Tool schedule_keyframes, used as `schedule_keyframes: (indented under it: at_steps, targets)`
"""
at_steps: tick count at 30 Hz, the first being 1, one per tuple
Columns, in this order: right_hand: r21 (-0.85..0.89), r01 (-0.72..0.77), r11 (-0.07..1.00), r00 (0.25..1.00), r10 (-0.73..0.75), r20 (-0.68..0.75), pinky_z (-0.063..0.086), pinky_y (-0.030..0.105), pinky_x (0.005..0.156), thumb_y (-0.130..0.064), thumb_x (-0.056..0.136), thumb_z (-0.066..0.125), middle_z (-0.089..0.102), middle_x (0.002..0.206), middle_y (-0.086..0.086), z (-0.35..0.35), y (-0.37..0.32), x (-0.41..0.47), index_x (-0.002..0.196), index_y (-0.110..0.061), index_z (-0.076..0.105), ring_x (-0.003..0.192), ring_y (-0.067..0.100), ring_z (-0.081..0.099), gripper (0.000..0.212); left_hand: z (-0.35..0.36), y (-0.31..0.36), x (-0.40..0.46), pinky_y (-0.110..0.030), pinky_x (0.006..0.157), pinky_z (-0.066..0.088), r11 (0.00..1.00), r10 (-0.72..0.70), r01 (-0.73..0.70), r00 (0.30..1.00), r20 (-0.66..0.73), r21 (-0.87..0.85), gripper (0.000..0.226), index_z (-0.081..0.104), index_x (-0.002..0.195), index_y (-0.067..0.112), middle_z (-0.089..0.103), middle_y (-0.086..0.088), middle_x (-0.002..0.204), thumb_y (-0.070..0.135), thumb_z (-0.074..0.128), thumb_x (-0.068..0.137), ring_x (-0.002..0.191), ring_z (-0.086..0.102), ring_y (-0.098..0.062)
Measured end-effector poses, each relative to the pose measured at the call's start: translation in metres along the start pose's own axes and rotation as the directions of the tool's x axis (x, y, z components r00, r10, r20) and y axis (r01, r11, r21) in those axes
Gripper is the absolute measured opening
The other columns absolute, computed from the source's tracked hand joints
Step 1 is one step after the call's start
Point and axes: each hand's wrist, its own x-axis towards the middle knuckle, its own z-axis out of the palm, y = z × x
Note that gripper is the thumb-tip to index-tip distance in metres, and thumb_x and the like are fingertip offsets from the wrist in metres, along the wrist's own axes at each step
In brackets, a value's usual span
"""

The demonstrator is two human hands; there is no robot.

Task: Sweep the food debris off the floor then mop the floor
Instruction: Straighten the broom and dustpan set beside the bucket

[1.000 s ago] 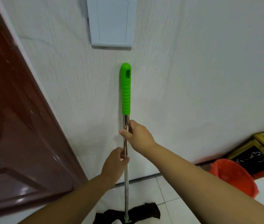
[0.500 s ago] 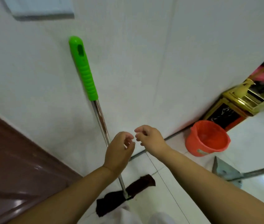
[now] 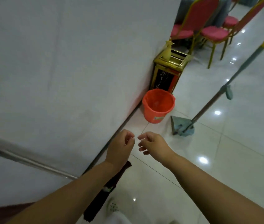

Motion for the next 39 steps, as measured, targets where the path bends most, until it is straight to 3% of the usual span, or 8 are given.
schedule_keyframes:
  at_steps: [6, 10, 21, 31, 39]
  targets:
    - [0.083, -0.081, 0.993, 0.986, 0.092, -0.137, 0.055, 0.026, 0.074, -0.004, 0.096, 0.044, 0.066, 0.095, 0.007, -0.112, 0.086, -0.041, 0.113, -0.01, 0.06, 0.083, 0.017, 0.066, 0.025, 0.127, 0.063, -0.016, -0.026, 0.076, 0.053, 0.995, 0.054, -0.068, 0.98, 0.19, 0.067, 0.008, 0.056, 0.091, 0.02, 0.058, 0.004, 0.083, 0.016, 0.05, 0.094, 0.081, 0.058, -0.012]
    - [0.115, -0.096, 0.989, 0.966, 0.121, -0.229, 0.055, 0.025, 0.074, -0.006, 0.096, 0.044, 0.067, 0.096, 0.007, -0.205, 0.162, -0.085, 0.113, -0.01, 0.06, 0.085, 0.017, 0.067, 0.024, 0.228, 0.115, -0.045, -0.025, 0.07, 0.049, 0.99, 0.096, -0.12, 0.956, 0.278, 0.073, 0.009, 0.056, 0.088, 0.02, 0.055, 0.007, 0.079, 0.015, 0.05, 0.093, 0.076, 0.054, -0.009]
    - [0.286, -0.097, 0.953, 0.821, 0.239, -0.519, 0.053, 0.024, 0.067, -0.002, 0.094, 0.042, 0.066, 0.092, 0.01, -0.424, 0.289, -0.21, 0.104, -0.012, 0.06, 0.077, 0.017, 0.065, 0.023, 0.443, 0.243, -0.095, -0.03, 0.072, 0.049, 0.985, 0.158, -0.171, 0.869, 0.47, -0.016, 0.009, 0.058, 0.092, 0.023, 0.057, 0.005, 0.086, 0.018, 0.051, 0.091, 0.077, 0.054, -0.012]
    - [0.338, -0.098, 0.936, 0.782, 0.282, -0.556, 0.054, 0.026, 0.07, -0.004, 0.094, 0.043, 0.067, 0.092, 0.007, -0.524, 0.336, -0.2, 0.103, -0.014, 0.061, 0.077, 0.016, 0.067, 0.022, 0.56, 0.299, -0.052, -0.042, 0.078, 0.053, 0.982, 0.165, -0.187, 0.825, 0.541, -0.014, 0.02, 0.053, 0.08, 0.035, 0.056, 0.009, 0.082, 0.017, 0.051, 0.088, 0.077, 0.056, -0.015]
    - [0.271, -0.15, 0.951, 0.813, 0.275, -0.513, 0.056, 0.027, 0.074, -0.005, 0.094, 0.043, 0.067, 0.095, 0.005, -0.627, 0.327, -0.121, 0.103, -0.017, 0.059, 0.078, 0.014, 0.066, 0.022, 0.634, 0.341, 0.035, -0.04, 0.081, 0.054, 0.993, 0.104, -0.117, 0.862, 0.496, -0.003, 0.011, 0.056, 0.091, 0.024, 0.058, 0.006, 0.088, 0.015, 0.05, 0.091, 0.084, 0.059, -0.018]
